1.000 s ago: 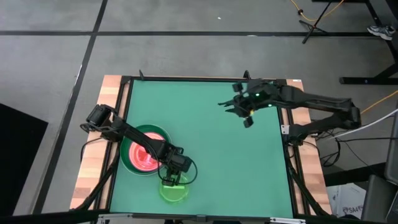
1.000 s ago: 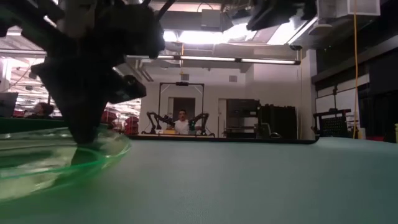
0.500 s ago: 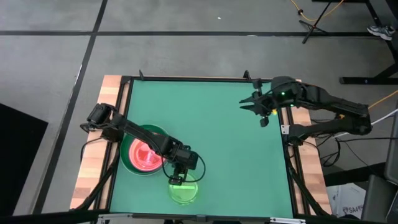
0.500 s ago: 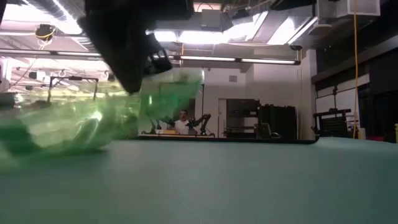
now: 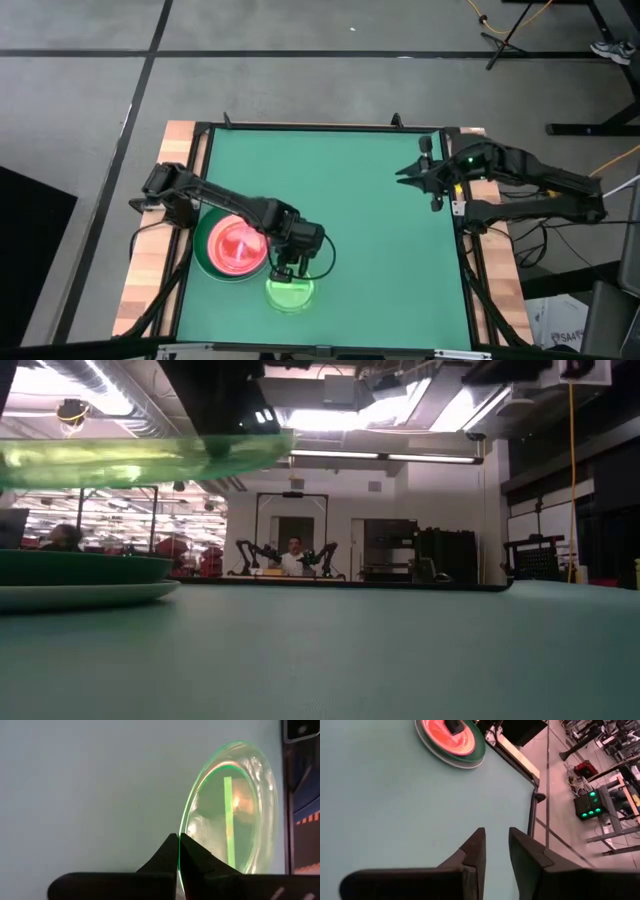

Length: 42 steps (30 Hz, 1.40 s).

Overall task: Stack plastic plates
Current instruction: Stack the light green plate on top of the light pink plate

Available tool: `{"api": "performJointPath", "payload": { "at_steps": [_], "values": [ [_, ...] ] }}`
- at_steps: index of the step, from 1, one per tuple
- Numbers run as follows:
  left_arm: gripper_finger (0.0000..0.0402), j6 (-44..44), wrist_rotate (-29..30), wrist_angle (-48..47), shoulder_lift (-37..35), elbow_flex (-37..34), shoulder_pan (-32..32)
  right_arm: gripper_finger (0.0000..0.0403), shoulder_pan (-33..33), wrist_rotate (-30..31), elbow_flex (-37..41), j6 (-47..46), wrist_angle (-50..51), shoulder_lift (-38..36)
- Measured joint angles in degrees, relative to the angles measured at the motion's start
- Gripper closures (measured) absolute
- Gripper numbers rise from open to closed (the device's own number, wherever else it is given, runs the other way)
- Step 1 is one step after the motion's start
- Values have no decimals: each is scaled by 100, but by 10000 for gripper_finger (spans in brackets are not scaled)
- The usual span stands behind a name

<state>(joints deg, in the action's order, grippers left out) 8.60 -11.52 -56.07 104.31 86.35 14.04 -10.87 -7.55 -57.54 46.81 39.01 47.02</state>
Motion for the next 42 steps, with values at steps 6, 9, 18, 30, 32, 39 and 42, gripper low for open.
{"api": "performJointPath", "payload": {
  "at_steps": [6, 9, 18, 30, 32, 39, 42],
  "values": [
    [401, -305, -36, -782, -14, 192, -225, 327, -2, -69, 1333, -163, -979, -599],
    [401, -480, -38, -960, -94, 193, -372, 327, 0, -107, 1941, -196, -1415, -898],
    [401, -769, -101, -1620, -577, 197, -798, 327, -2, -136, 3186, -605, -2585, -1613],
    [402, -765, 28, -2320, -1276, 197, -1211, 327, -2, -256, 4082, -782, -3279, -2721],
    [402, -765, 31, -2367, -1414, 194, -1259, 327, -2, -251, 4162, -808, -3288, -2898],
    [402, -641, 67, -2600, -1934, 194, -1390, 327, -2, -252, 4354, -951, -3303, -3442],
    [402, -472, 190, -2611, -2179, 194, -1394, 327, -2, -243, 4399, -951, -3320, -3644]
  ]
}}
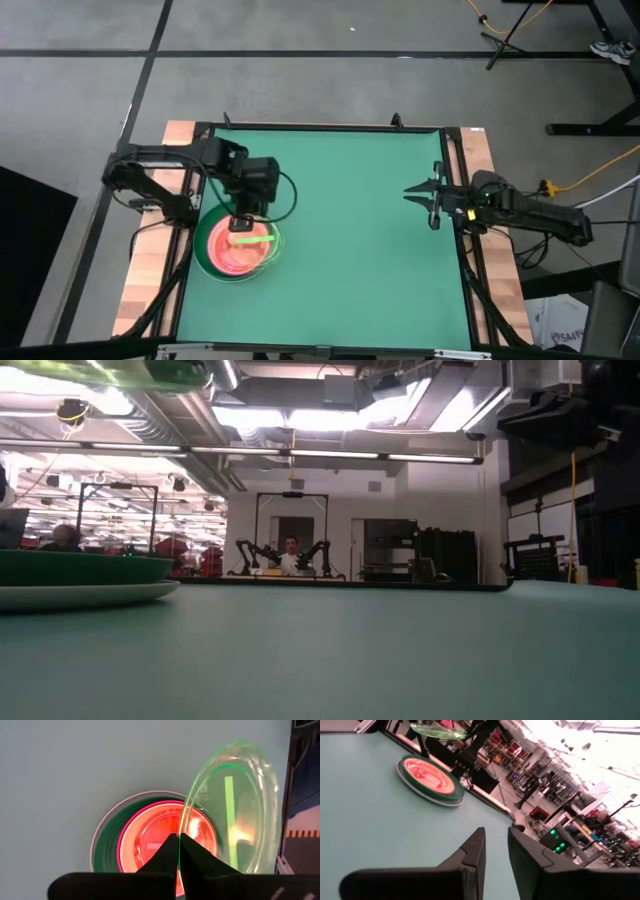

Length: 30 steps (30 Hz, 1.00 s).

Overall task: Stack plastic plates
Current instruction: Stack the light green plate on top of the light pink plate

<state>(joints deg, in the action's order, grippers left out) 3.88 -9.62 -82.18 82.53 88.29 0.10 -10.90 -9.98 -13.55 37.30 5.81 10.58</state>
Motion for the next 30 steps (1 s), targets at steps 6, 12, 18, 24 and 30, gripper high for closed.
{"api": "performJointPath", "payload": {
  "at_steps": [6, 12, 18, 24, 30],
  "values": [
    [402, 301, 216, -50, -492, 0, 2, 327, 0, -7, 155, 0, 34, -436],
    [402, 384, 345, -62, -856, 0, 2, 327, 0, 36, 364, -147, 31, -913],
    [402, 499, 513, -250, -934, -7, 2, 327, 0, 36, 449, -247, 39, -1042],
    [402, 498, 476, -160, -1026, -673, 2, 327, 0, 36, 449, -240, 33, -1044],
    [402, 477, 14, 647, -1363, -1878, 2, 327, 0, 33, 582, -238, -12, -1043]
  ]
}}
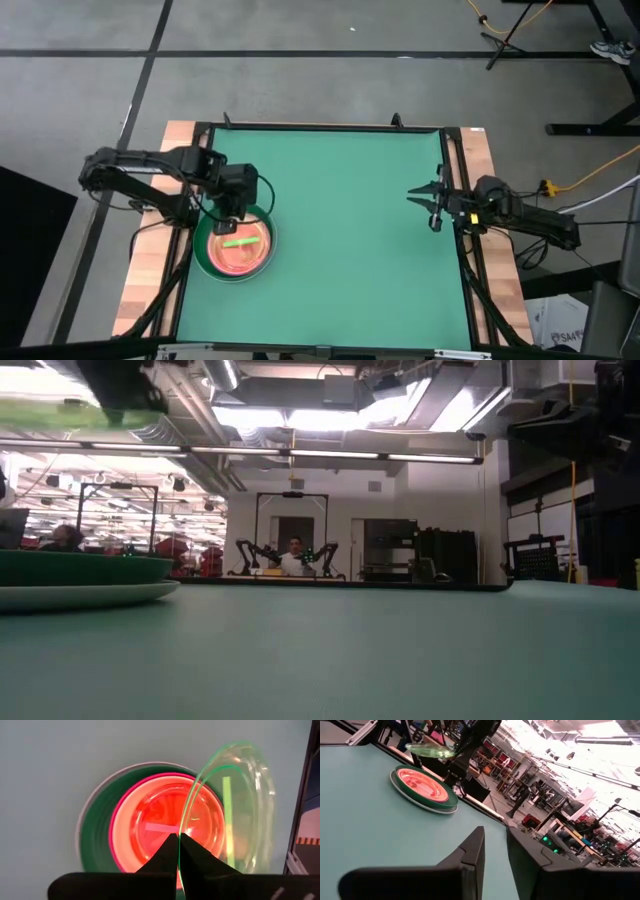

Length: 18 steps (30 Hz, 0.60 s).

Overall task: Stack plastic plates
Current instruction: Stack the light green plate on top of the light pink plate

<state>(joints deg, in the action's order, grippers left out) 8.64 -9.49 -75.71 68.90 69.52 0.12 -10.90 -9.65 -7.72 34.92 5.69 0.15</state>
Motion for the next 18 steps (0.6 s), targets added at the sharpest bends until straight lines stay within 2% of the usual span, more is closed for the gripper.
{"api": "performJointPath", "payload": {
  "at_steps": [9, 18],
  "values": [
    [402, 0, -159, 980, -350, -1465, 0, 327, 0, -7, 330, 3, -425, 1],
    [402, -1, -187, 1582, -374, -2412, -37, 327, 0, -40, 732, -46, -947, 5]
  ]
}}
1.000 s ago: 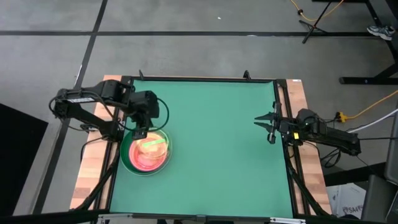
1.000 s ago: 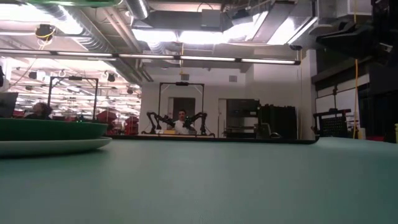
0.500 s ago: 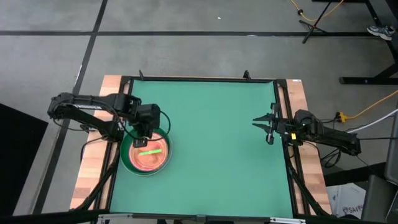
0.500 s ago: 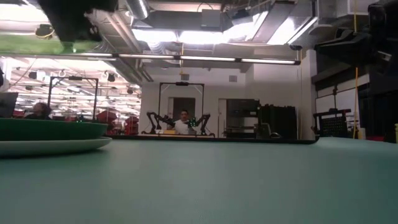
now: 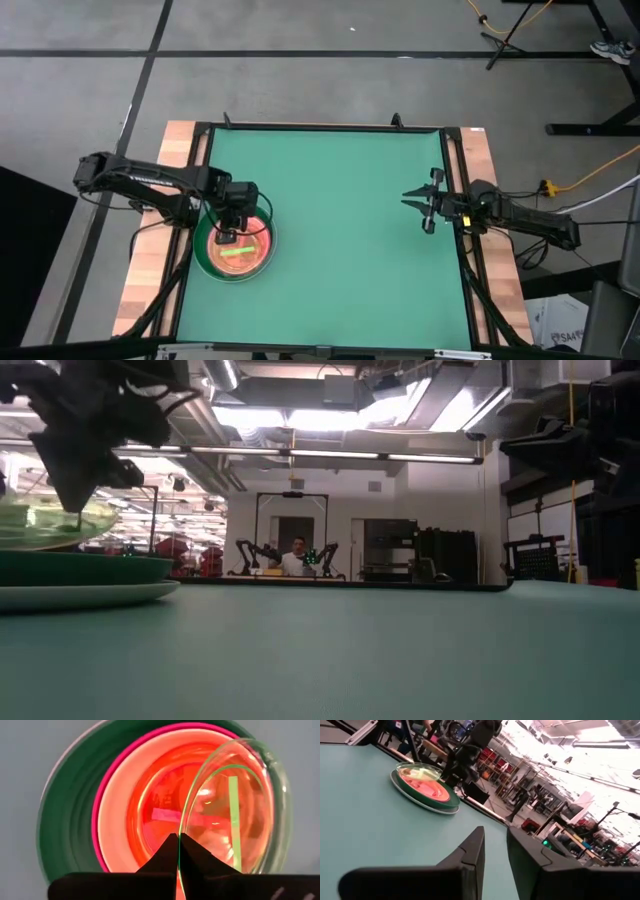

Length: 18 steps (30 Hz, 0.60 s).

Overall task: Stack plastic plates
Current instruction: Stack the light green plate on top of the light pink plate

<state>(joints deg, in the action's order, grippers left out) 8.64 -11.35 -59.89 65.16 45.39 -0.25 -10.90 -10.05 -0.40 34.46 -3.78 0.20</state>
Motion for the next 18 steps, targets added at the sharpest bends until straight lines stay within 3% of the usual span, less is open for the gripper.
{"api": "performJointPath", "payload": {
  "at_steps": [18],
  "values": [
    [402, -20, 74, 344, 1, -655, -435, 327, 0, 38, 0, -39, 88, 1]
  ]
}}
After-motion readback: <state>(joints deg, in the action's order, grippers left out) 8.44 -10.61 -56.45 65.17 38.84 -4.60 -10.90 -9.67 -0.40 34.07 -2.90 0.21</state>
